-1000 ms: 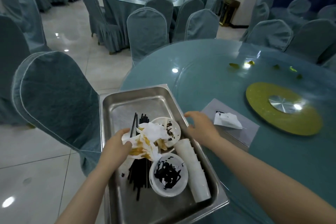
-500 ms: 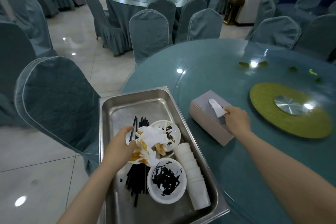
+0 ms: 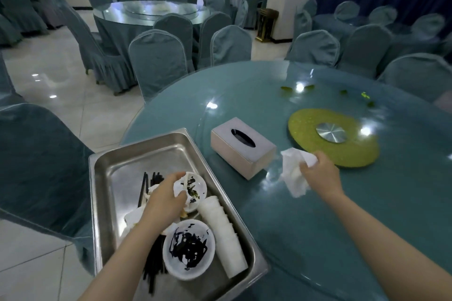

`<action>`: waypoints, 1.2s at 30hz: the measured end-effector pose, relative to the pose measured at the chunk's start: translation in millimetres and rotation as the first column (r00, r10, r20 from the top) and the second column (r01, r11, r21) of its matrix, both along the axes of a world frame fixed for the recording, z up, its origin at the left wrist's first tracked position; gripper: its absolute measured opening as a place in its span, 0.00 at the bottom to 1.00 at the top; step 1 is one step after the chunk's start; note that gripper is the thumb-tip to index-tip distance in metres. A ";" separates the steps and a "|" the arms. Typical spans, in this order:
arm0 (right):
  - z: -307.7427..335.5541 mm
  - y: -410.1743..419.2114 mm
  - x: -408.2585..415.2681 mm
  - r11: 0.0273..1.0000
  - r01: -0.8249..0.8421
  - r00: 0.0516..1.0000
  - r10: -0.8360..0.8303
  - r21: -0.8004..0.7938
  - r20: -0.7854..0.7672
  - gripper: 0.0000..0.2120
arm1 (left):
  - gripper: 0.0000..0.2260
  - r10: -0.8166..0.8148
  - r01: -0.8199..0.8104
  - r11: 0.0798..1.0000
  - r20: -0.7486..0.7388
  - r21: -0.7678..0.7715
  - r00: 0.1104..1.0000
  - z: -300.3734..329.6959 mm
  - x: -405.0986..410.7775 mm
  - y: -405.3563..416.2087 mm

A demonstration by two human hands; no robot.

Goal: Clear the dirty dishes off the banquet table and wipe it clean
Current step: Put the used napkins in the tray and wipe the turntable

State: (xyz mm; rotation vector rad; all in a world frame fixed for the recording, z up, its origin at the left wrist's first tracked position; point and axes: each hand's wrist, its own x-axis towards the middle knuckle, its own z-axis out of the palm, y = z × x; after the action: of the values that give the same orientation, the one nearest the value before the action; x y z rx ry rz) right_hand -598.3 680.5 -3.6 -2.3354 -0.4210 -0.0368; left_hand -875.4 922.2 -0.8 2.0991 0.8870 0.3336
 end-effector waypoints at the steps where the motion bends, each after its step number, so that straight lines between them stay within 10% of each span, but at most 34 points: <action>1: -5.3 -22.0 0.1 0.999 0.029 0.999 -0.030 -0.033 -0.036 0.09 | 0.21 -0.023 0.023 1.000 0.005 0.008 1.000 2.5 3.4 -7.0; 16: -90.8 -316.0 -53.7 0.833 0.158 0.898 -0.344 -0.530 -0.274 0.12 | 0.22 -0.267 0.273 0.960 -0.085 0.057 0.960 0.0 39.5 -119.2; 25: -102.5 -283.0 -72.5 0.690 -0.010 0.967 -0.176 -0.724 -0.182 0.11 | 0.20 -0.297 0.311 0.947 -0.157 0.076 0.942 -9.9 40.8 -153.9; 36: -104.1 -210.5 -105.4 0.814 -0.083 0.976 -0.050 -0.575 -0.210 0.11 | 0.21 -0.361 0.376 0.925 -0.188 0.052 0.914 -15.2 30.7 -163.5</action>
State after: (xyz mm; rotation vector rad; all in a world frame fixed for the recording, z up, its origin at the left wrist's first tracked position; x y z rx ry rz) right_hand -703.6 469.9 -107.6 -2.8995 -0.3779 0.4112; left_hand -844.8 758.7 -16.0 2.3488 0.5599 -0.0134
